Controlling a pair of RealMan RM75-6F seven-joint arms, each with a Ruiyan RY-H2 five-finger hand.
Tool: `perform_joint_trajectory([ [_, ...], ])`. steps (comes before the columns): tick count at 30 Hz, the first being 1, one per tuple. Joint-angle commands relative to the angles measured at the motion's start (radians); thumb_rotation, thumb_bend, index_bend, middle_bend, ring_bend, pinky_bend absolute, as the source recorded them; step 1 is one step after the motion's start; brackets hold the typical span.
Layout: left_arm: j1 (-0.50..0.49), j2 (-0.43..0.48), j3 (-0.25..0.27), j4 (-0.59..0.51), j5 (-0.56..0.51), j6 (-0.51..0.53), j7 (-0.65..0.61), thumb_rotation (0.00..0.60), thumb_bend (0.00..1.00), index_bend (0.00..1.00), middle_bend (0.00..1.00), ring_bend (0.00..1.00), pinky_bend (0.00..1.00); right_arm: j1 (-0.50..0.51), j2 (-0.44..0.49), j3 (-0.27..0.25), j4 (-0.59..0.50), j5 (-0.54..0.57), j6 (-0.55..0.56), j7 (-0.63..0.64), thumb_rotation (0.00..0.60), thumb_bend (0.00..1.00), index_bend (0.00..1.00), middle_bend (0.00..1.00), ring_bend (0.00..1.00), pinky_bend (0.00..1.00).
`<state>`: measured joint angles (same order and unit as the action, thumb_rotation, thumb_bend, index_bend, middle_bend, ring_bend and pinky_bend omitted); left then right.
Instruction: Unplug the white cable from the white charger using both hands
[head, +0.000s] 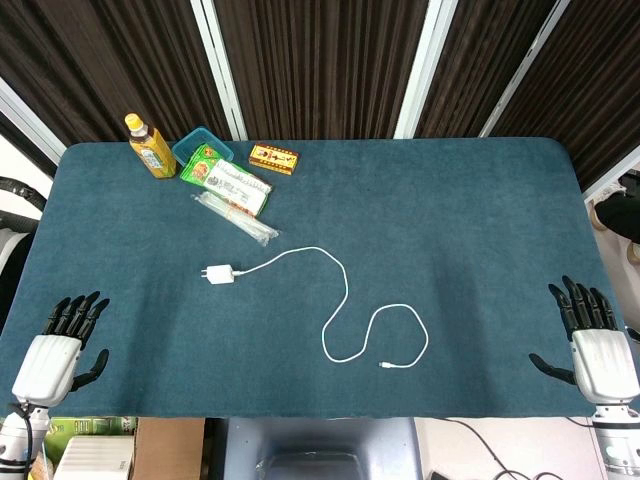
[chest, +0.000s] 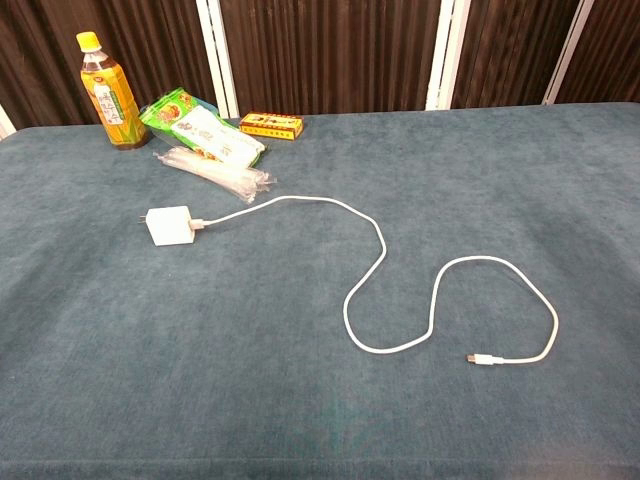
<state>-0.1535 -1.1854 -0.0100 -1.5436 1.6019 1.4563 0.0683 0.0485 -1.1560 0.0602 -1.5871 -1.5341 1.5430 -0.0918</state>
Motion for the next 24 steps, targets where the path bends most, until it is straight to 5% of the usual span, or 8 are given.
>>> perform_joint_trajectory([
  [1, -0.007, -0.003, 0.000, 0.003, -0.004, -0.014, 0.004, 0.600, 0.45, 0.00, 0.00, 0.00, 0.03, 0.000, -0.008, 0.000, 0.001, -0.001, 0.001, -0.013, 0.600, 0.21, 0.00, 0.00, 0.00, 0.00],
  [9, -0.017, -0.029, 0.003, 0.000, 0.023, -0.005, -0.001, 0.600, 0.45, 0.00, 0.00, 0.02, 0.08, -0.012, 0.005, -0.007, 0.001, -0.023, 0.025, 0.013, 0.600, 0.21, 0.00, 0.00, 0.00, 0.00],
  [11, -0.034, -0.085, -0.018, 0.031, 0.045, 0.019, -0.016, 0.600, 0.45, 0.01, 0.00, 0.16, 0.26, -0.015, 0.008, -0.008, 0.000, -0.028, 0.031, 0.018, 0.600, 0.21, 0.00, 0.00, 0.00, 0.00],
  [13, -0.059, -0.138, -0.031, 0.070, 0.060, 0.011, -0.023, 0.600, 0.44, 0.05, 0.05, 0.47, 0.59, -0.015, 0.007, -0.009, 0.000, -0.031, 0.032, 0.018, 0.600, 0.21, 0.00, 0.00, 0.00, 0.00],
  [16, -0.121, -0.209, -0.054, 0.107, 0.048, -0.064, -0.020, 0.600, 0.42, 0.09, 0.09, 0.70, 0.81, -0.013, 0.003, -0.011, -0.001, -0.032, 0.026, 0.007, 0.600, 0.21, 0.00, 0.00, 0.00, 0.00],
  [19, -0.187, -0.273, -0.092, 0.122, -0.009, -0.164, 0.014, 0.600, 0.42, 0.11, 0.09, 0.83, 0.93, -0.010, -0.003, -0.010, 0.000, -0.031, 0.020, -0.005, 0.600, 0.21, 0.00, 0.00, 0.00, 0.00],
  [24, -0.273, -0.402, -0.181, 0.185, -0.126, -0.248, 0.166, 0.600, 0.40, 0.13, 0.08, 0.90, 0.99, -0.005, -0.006, -0.008, -0.003, -0.019, 0.004, -0.010, 0.600, 0.21, 0.00, 0.00, 0.00, 0.00],
])
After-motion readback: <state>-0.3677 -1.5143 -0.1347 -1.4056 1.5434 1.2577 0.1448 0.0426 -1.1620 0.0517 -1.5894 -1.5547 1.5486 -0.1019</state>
